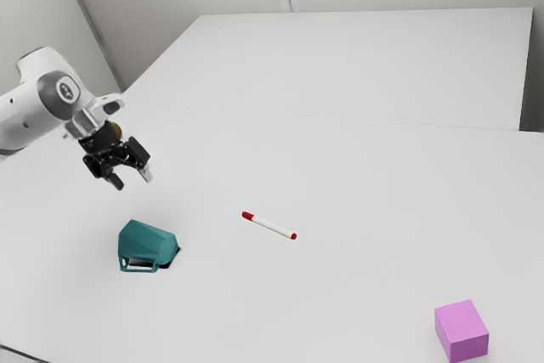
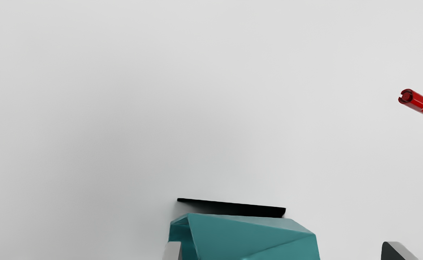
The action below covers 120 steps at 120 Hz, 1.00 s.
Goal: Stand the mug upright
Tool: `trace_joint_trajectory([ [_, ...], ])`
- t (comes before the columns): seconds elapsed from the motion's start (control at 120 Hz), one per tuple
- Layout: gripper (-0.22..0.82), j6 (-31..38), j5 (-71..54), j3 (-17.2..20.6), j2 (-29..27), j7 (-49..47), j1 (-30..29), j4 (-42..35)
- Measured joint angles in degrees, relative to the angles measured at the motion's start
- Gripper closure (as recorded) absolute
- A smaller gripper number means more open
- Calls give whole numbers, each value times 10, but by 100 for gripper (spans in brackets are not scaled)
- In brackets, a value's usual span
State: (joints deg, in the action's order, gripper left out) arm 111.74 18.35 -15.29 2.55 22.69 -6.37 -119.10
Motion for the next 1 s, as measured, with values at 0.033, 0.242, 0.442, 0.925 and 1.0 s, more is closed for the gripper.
trace_joint_trajectory([
  [0.033,0,-6,6,0,1,9,-11,-9],
  [0.242,0,-48,57,0,52,76,-44,-17],
  [0.442,0,-94,97,-2,77,138,-65,-1],
  [0.925,0,-148,199,-10,110,224,-92,-16],
  [1.0,0,-148,211,-19,109,230,-91,-33],
])
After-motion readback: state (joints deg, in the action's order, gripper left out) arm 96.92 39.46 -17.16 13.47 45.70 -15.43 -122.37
